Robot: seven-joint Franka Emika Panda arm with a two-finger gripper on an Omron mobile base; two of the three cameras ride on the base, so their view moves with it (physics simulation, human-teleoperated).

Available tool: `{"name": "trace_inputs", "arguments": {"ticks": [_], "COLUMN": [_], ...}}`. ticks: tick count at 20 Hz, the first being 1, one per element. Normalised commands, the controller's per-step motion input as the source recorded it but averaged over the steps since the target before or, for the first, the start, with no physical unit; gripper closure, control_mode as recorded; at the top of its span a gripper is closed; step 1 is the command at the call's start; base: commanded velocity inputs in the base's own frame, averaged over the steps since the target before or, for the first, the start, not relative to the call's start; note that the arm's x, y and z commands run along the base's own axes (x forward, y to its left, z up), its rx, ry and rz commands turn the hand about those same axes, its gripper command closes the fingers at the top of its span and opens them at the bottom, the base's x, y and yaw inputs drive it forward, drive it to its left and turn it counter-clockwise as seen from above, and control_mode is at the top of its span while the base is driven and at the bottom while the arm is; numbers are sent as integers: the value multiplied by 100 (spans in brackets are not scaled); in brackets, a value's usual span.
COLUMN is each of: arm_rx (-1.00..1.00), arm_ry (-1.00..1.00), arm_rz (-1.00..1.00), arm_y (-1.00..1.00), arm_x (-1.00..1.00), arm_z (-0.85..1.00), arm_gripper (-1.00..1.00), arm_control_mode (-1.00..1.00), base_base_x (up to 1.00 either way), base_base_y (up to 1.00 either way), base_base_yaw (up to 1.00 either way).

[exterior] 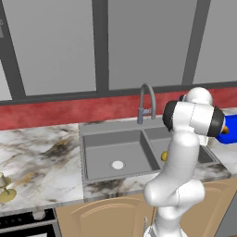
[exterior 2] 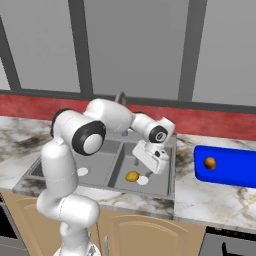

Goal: Pick up all produce items and place them in the sink. Turn on the sink faucet to wash them. Then turn the sink off and put them in the tray.

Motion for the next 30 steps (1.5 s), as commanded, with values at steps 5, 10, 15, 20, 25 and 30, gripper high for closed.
{"name": "trace_inputs", "arguments": {"ticks": [5, 10, 15, 20, 25, 30], "arm_rx": [1, 0, 0, 0, 0, 0], "arm_ry": [0, 0, 0, 0, -1, -3], "arm_rz": [-1, -1, -1, -2, -1, -1], "arm_y": [16, 24, 22, 8, 0, 3], "arm_x": [28, 12, 1, 9, 19, 36], "arm_z": [-12, -46, -37, -24, -12, -22], "arm_gripper": [-100, -100, -100, -100, -100, -100], "arm_control_mode": [-100, -100, -100, -100, -100, -100], "base_base_x": [0, 0, 0, 0, 0, 0], "base_base_y": [0, 0, 0, 0, 0, 0], "base_base_yaw": [0, 0, 0, 0, 0, 0]}}
